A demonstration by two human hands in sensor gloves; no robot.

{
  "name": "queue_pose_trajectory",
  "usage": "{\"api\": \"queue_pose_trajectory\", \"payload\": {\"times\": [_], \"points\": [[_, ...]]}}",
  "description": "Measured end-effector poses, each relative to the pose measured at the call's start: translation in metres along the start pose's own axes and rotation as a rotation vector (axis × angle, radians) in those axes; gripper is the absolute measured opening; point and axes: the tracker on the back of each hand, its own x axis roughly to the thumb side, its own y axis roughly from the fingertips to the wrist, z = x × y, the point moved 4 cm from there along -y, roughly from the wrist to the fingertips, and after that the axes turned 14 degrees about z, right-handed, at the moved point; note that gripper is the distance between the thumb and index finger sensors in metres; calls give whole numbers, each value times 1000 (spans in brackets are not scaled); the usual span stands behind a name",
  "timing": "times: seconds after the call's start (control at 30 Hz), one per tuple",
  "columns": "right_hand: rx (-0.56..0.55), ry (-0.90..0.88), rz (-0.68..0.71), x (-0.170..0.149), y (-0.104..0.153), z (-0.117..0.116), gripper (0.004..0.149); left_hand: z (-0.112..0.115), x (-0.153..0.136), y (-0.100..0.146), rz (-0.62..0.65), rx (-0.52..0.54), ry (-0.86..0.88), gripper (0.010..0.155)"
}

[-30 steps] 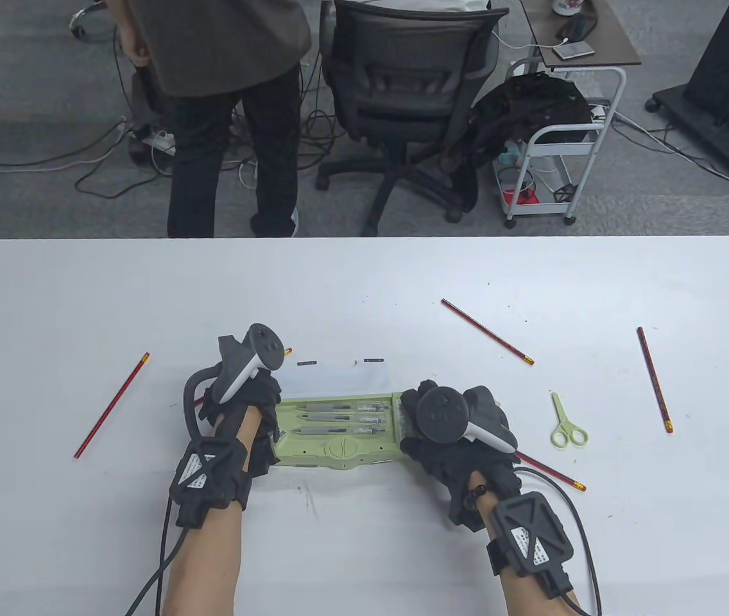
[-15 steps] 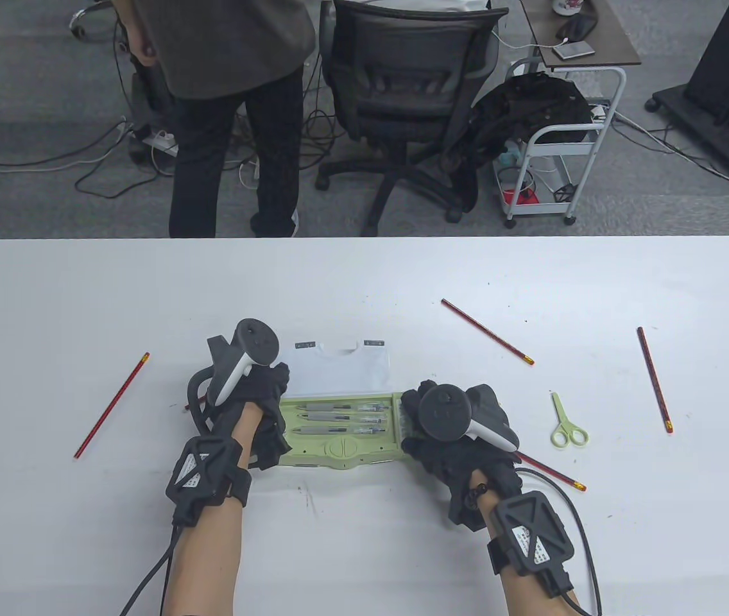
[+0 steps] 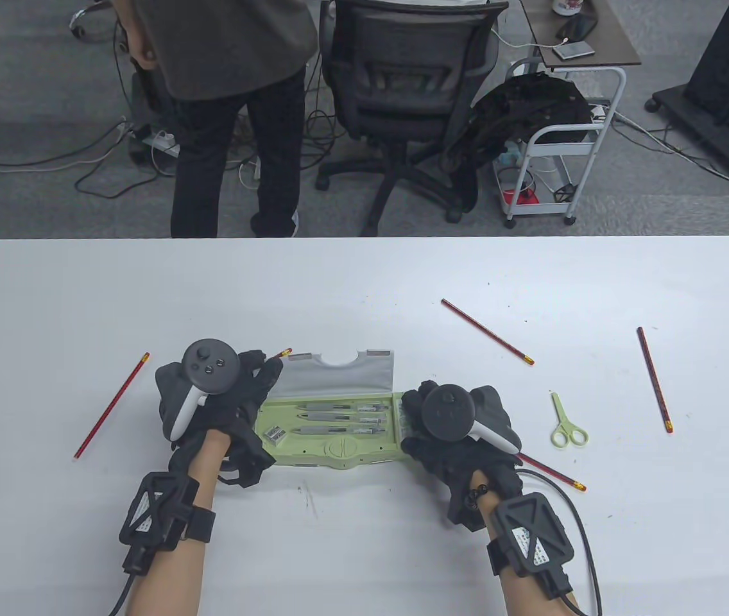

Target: Organize multifunction pencil case

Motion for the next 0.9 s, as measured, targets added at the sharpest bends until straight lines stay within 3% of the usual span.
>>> {"api": "queue_pose_trajectory", "payload": {"times": [0.47,0.73,0.9], "points": [[-7,3,1,-1,1,1,76,18,-2,28,78,-56,-10,66],[0,-11,3,0,2,0,75,56,-11,29,181,-227,-140,65],[4,-15,1,0,2,-1,75,61,-11,31,214,-272,-204,69]]}}
